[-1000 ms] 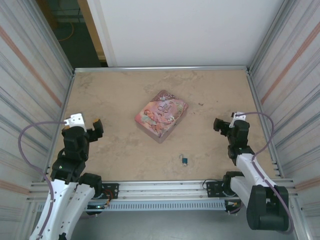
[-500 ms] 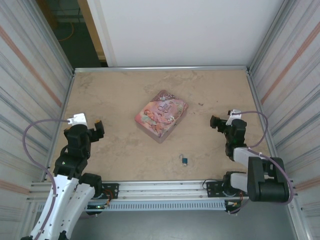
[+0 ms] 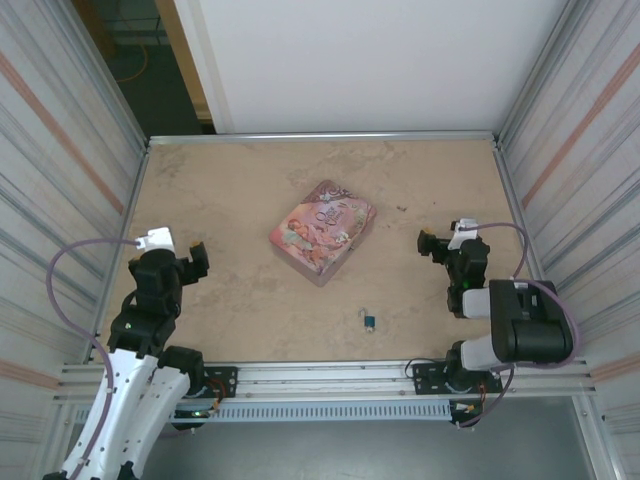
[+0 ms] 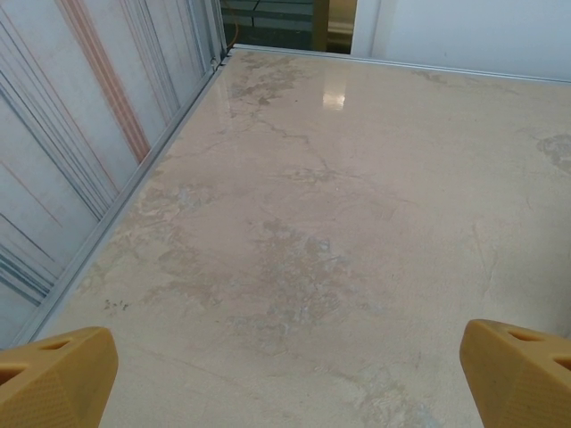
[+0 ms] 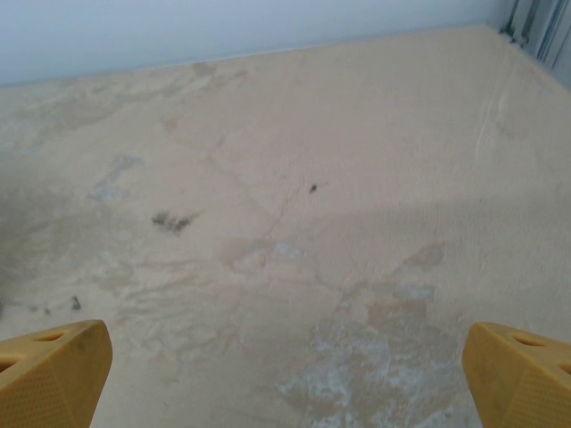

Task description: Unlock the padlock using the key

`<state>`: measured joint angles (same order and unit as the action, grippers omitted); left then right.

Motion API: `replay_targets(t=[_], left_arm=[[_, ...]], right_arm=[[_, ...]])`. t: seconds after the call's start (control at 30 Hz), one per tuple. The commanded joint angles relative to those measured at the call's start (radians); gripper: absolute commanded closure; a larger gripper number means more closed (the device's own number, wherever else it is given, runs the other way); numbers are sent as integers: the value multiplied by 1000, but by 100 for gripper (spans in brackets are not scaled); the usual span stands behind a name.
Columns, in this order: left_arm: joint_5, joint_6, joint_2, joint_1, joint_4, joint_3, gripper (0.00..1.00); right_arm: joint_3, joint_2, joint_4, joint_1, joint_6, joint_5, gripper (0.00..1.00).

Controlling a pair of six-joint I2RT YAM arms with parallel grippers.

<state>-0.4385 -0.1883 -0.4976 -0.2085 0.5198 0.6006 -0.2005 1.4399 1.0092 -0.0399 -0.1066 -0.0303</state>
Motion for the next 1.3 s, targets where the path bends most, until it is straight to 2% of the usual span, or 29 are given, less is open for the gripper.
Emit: replay_targets(t=[0.0, 0.1, 0.23, 0.37, 0.43, 0.53, 0.77, 1.07, 1.27], left_arm=[[-3, -16, 3, 7, -24, -10, 1], [-4, -18, 1, 7, -29, -14, 1], [-1, -23, -11, 9, -33, -18, 1], [4, -32, -28, 11, -45, -26, 1], [7, -39, -34, 11, -56, -34, 1], [8, -47, -37, 12, -92, -58, 1], [1, -47, -66, 35, -283, -146, 1], [-38, 9, -186, 66, -565, -257, 1], [-22, 57, -282, 82, -714, -297, 1]], right_arm=[[4, 45, 130, 2, 30, 13, 1], [-2, 102, 180, 2, 32, 13, 1], [-33, 85, 99, 0, 33, 5, 1], [-121, 94, -55, -16, 21, -12, 1], [-204, 99, -211, -23, 13, -19, 1], [-209, 101, -217, -23, 14, -14, 1], [-206, 101, -208, -19, 16, -10, 1], [-207, 101, -208, -16, 18, -3, 1], [-206, 101, -207, -14, 19, -2, 1]])
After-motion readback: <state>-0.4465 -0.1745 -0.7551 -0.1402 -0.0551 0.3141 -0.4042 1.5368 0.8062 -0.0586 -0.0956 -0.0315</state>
